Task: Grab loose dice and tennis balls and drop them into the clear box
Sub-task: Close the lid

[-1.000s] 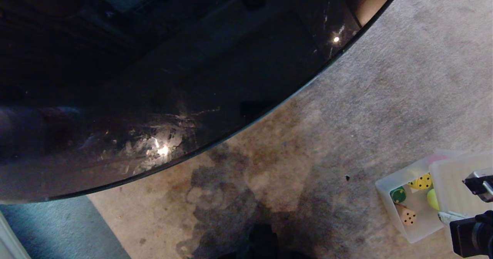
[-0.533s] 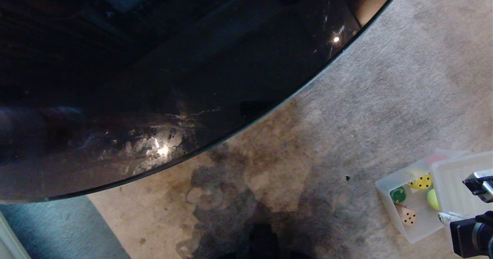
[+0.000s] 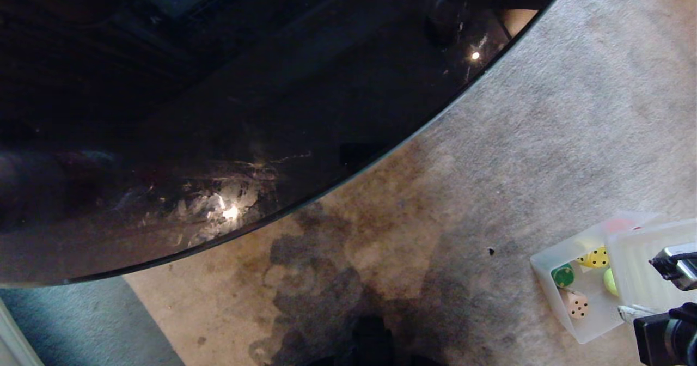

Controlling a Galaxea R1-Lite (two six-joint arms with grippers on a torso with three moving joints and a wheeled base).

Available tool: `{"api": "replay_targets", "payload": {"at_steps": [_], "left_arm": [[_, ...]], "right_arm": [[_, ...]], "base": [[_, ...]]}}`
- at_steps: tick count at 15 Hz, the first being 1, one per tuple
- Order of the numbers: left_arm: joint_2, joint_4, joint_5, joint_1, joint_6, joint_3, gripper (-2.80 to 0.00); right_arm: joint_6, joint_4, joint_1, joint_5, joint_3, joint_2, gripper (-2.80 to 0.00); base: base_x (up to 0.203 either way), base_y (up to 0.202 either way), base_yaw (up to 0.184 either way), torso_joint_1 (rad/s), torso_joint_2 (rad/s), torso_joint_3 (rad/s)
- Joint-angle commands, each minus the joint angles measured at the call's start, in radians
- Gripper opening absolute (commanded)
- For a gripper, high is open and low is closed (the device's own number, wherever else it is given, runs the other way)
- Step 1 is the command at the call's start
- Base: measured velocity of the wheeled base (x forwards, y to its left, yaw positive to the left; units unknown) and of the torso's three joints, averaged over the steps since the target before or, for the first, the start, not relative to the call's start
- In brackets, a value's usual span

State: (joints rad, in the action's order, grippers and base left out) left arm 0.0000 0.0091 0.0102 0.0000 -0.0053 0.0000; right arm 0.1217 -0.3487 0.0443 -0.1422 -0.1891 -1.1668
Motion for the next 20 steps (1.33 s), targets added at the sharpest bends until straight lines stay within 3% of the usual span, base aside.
{"api": "replay_targets", "payload": {"at_steps": [1, 20], "left_arm": [[0.000, 0.000, 0.000, 0.000, -0.001, 0.000, -2.80], [0.000, 0.000, 0.000, 0.000, -0.001, 0.000, -2.80]], "right_arm": [[0.000, -0.005, 0.000, -0.001, 0.003, -0.007, -2.80], [-0.001, -0.013, 0.002, -0.001, -0.003, -0.028, -2.80]], "base": [[0.000, 0.000, 0.000, 0.000, 0.00, 0.000], [0.000, 0.000, 0.000, 0.000, 0.00, 0.000]]}}
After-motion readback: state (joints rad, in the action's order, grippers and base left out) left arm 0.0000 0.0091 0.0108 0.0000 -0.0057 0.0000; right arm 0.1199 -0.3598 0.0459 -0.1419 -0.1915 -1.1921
